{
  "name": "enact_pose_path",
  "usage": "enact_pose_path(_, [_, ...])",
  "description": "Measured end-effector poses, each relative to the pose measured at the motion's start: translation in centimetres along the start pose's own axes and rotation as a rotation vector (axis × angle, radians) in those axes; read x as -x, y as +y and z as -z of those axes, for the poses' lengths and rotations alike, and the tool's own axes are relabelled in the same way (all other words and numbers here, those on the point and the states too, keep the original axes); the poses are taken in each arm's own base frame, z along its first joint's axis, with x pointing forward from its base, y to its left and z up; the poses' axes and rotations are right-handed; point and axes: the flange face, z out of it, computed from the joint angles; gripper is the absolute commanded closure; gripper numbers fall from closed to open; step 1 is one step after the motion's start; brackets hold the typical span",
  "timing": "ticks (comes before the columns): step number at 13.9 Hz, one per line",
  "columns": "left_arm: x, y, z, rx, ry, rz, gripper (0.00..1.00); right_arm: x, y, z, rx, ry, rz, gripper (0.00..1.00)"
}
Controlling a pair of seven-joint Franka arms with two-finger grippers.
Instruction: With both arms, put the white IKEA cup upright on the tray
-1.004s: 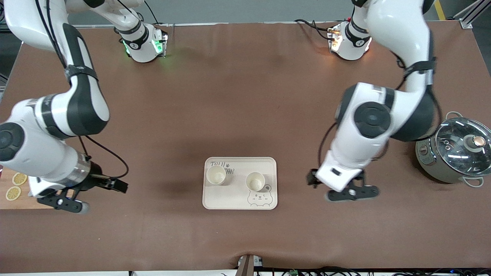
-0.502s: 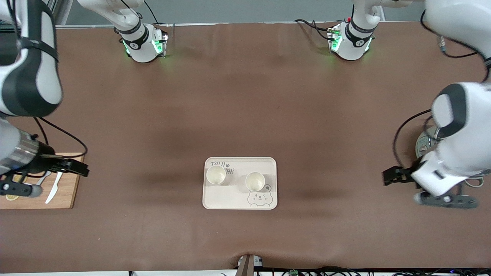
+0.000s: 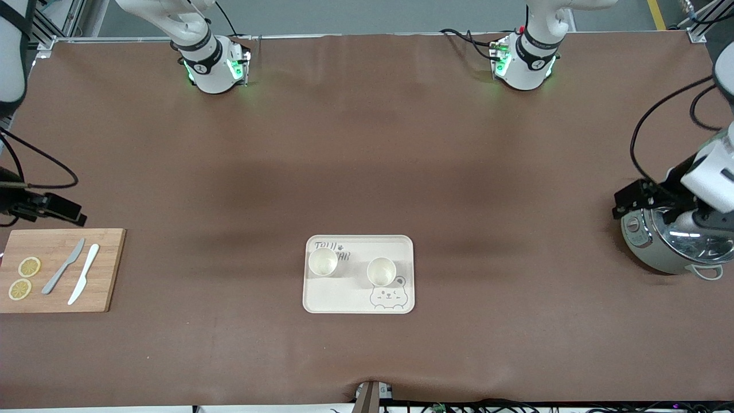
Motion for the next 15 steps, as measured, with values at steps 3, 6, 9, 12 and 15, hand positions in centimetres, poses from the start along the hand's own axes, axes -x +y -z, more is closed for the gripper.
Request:
enact_pose_path(3, [2.0, 0.5, 2.1, 0.010, -0.055, -0.064, 0.00, 2.4, 1.7, 1.1, -0.010, -0.011, -0.005, 0.00])
enact_pose_path(6, [2.7, 1.4, 1.9, 0.000, -0.106, -0.109, 0.00, 4.5, 2.2, 1.9, -0.022, -0.017, -0.005, 0.00])
enact_pose_path(9, [2.8, 1.9, 1.5, -0.071, -0.127, -0.141, 0.00, 6.3, 2.3, 2.3, -0.031, -0.023, -0.001, 0.00])
enact_pose_path(12, [2.8, 1.6, 1.5, -0.105, -0.133, -0.146, 0.00, 7.1, 2.0, 2.6, -0.036, -0.022, 0.008, 0.00])
enact_pose_path(15, [2.8, 1.3, 1.5, -0.106, -0.132, -0.132, 0.00, 7.3, 1.8, 2.8, -0.037, -0.024, 0.012, 0.00])
